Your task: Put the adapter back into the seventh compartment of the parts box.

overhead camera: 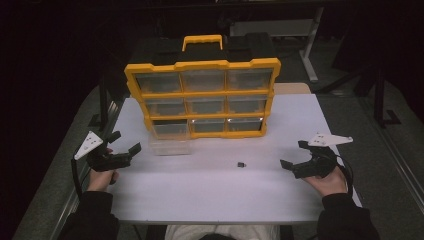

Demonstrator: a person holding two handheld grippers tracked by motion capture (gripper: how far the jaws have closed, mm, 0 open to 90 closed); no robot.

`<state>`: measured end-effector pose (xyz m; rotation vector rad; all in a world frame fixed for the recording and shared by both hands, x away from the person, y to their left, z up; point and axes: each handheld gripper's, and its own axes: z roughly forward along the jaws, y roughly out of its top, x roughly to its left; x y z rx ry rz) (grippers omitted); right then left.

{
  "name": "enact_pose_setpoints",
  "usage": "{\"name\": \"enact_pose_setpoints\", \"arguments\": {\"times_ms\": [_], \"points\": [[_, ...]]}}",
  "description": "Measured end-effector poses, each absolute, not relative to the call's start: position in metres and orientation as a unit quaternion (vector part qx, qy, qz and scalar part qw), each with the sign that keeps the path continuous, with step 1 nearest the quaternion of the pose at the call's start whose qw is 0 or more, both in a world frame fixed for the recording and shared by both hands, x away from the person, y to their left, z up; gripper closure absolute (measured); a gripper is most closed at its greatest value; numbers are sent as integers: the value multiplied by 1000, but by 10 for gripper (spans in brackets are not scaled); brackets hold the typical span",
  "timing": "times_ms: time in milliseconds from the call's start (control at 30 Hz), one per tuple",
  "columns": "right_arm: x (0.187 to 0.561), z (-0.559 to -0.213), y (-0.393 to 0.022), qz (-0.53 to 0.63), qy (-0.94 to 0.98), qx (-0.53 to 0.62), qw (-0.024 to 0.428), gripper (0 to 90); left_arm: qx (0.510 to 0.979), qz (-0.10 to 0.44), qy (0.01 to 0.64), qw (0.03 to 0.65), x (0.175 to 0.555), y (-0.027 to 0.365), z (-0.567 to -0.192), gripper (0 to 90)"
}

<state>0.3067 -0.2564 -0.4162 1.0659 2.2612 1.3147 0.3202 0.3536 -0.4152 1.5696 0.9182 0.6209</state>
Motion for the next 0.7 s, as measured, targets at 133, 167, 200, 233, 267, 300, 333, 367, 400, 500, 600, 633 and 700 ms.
{"name": "enact_pose_setpoints", "arguments": {"times_ms": [133, 167, 200, 233, 267, 300, 333, 367, 400, 500, 600, 633, 700], "points": [[306, -416, -257, 461, 790, 372, 158, 0, 670, 266, 390, 572, 320, 353, -415, 0], [306, -416, -257, 461, 790, 373, 158, 0, 671, 266, 390, 572, 320, 353, -415, 0], [306, -416, -257, 461, 790, 373, 158, 0, 671, 266, 390, 571, 320, 353, -415, 0], [306, -416, -257, 461, 790, 373, 159, 0, 671, 267, 390, 571, 320, 353, -415, 0], [306, -416, -257, 461, 790, 373, 159, 0, 671, 267, 390, 571, 320, 353, -415, 0], [306, -416, -257, 461, 790, 373, 159, 0, 672, 267, 390, 570, 320, 353, -416, 0], [306, -416, -257, 461, 790, 373, 158, 0, 672, 267, 390, 570, 320, 353, -416, 0], [306, -416, -257, 459, 791, 373, 158, 0, 672, 268, 390, 570, 320, 353, -416, 0], [306, -416, -257, 459, 791, 373, 158, 0, 671, 268, 390, 570, 320, 353, -416, 0], [307, -416, -257, 458, 791, 373, 159, 0, 672, 268, 391, 569, 319, 352, -416, 0], [307, -416, -256, 458, 793, 371, 157, 0, 675, 268, 390, 566, 319, 352, -417, 0], [307, -416, -255, 457, 794, 370, 157, 0, 675, 269, 390, 566, 318, 352, -416, 0], [307, -415, -254, 453, 798, 367, 154, 0, 674, 268, 390, 567, 318, 351, -416, 0]]}}
